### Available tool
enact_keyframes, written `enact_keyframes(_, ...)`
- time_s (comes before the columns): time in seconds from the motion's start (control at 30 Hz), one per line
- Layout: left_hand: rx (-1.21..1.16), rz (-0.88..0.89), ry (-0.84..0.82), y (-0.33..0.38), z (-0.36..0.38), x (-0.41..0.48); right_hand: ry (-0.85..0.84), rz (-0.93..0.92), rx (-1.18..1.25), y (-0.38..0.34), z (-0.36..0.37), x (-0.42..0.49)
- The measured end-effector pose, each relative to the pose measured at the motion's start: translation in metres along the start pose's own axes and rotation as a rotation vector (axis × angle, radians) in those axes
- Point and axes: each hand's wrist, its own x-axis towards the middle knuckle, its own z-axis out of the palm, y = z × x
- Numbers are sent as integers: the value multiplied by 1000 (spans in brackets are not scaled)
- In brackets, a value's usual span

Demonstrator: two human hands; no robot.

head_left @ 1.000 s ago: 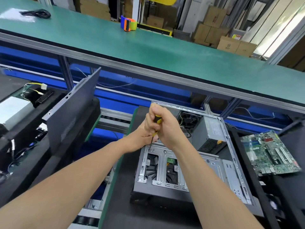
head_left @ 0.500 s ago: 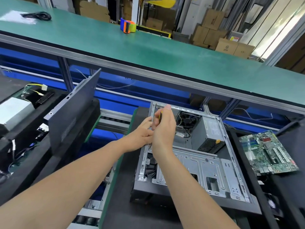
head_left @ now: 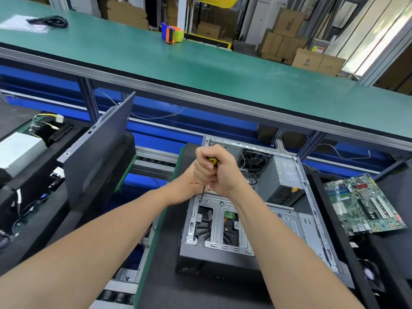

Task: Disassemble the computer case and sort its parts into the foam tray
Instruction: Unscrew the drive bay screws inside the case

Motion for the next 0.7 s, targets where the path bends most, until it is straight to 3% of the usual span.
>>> enact_keyframes(0.13,23,-4,-15,-8,-1,3,-89,29,61,-2,-2,0)
enact_keyframes(0.23,-15,16,-30,-6,-2,2,-23,-20,112,1,-3,-3)
enact_keyframes(0.33,5,79,-28,-1,-1,1,172,-98,66,5,4,-6)
enact_keyframes(0.43,-39,93,-34,2,1,2,498,-126,-141,8,19,-9)
enact_keyframes(0.57,89,58,-50,-7,3,5,853,-205,-288,13,39,-12)
enact_keyframes(0.7,10,45,-18,-13,3,7,973,-250,-305,12,55,-9)
